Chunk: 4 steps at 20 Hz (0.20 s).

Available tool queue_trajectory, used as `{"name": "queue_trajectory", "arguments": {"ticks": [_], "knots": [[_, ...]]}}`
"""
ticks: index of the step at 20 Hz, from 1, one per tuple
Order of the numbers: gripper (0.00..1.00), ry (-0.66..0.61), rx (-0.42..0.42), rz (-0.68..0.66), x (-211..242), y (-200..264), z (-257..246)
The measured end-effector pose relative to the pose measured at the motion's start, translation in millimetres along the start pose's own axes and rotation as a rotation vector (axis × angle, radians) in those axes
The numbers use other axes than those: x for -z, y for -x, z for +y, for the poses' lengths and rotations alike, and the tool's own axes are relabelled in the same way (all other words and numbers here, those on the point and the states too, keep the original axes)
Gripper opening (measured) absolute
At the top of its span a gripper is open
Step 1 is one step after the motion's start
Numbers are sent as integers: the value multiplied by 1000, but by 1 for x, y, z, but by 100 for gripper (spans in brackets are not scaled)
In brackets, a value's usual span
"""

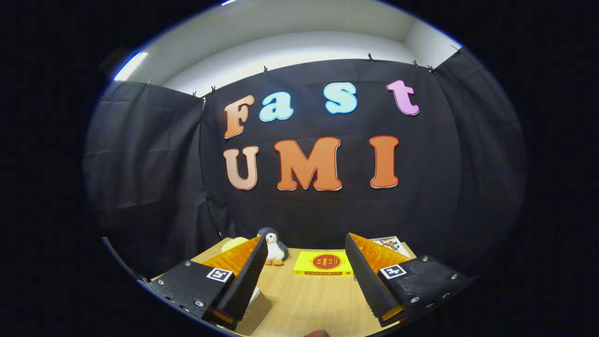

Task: Open the storage box then place both shoes into the box .Put the left shoe in first, then the right shoe, with the right side of both shoes facing outward in a uniform manner.

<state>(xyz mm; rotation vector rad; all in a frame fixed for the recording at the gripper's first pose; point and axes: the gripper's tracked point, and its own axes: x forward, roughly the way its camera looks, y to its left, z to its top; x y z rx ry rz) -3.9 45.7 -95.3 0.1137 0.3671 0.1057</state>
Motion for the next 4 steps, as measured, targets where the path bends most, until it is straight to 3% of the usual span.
{"name": "queue_trajectory", "arguments": {"ticks": [4], "knots": [[98, 34, 23, -132, -23, -1, -23]]}}
